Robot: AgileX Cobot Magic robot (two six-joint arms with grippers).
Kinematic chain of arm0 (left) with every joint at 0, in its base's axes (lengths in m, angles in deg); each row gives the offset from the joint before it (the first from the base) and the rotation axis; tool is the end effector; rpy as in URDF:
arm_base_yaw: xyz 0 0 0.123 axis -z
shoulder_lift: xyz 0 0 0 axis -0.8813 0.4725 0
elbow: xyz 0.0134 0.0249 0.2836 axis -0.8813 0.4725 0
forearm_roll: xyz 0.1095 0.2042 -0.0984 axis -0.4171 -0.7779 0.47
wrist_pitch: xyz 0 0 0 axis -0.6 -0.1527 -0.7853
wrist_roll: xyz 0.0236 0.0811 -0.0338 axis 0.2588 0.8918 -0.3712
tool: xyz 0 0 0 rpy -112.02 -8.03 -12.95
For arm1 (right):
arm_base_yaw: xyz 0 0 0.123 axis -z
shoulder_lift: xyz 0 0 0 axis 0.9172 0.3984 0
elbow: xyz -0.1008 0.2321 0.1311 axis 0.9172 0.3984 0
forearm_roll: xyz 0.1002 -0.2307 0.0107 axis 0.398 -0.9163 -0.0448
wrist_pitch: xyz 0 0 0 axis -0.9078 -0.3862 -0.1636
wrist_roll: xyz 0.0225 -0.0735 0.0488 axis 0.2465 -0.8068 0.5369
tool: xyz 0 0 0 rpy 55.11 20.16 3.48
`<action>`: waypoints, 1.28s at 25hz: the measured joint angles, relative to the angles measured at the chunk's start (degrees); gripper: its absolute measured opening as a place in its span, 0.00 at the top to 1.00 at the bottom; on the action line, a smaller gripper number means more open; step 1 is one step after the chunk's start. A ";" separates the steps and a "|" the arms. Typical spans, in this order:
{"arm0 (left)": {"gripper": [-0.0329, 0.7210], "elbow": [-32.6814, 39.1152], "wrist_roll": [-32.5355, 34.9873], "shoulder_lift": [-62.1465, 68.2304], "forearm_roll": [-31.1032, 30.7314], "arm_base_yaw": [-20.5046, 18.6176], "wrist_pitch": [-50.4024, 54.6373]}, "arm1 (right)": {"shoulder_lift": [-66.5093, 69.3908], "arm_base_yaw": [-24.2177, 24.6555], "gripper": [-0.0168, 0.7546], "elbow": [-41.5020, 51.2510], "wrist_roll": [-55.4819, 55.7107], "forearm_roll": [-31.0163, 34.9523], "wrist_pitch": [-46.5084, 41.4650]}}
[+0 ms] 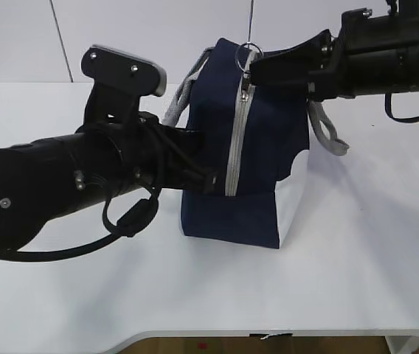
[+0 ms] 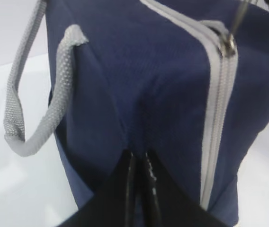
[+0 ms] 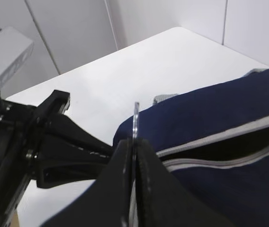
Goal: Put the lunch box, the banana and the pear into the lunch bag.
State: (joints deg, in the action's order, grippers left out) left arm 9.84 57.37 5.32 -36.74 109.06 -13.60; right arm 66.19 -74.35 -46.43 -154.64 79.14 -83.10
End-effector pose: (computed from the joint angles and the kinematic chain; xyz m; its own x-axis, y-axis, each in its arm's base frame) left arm 0.2413 -0.2352 0.2175 -0.2990 0.1408 -0.9438 0.5631 0.8246 -0.0554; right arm 0.3022 0.1094 0.3076 -0.2338 -0.1746 -0.9565 -0.8269 0.5531 0.1012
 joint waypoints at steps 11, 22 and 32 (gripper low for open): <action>0.96 0.00 0.00 0.00 -0.13 0.00 1.50 | 0.00 0.00 0.97 0.00 0.26 3.28 4.22; 0.96 -0.21 0.00 -0.86 -0.13 0.00 3.49 | 0.91 -0.13 0.97 0.00 0.26 7.62 7.20; 0.96 -0.21 0.00 -2.30 -0.13 0.00 7.06 | 3.54 -0.13 0.97 -1.56 -0.09 12.04 9.07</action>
State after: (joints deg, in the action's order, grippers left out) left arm 9.63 57.37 3.02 -36.87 109.06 -6.55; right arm 69.73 -74.49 -47.99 -154.73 91.18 -74.03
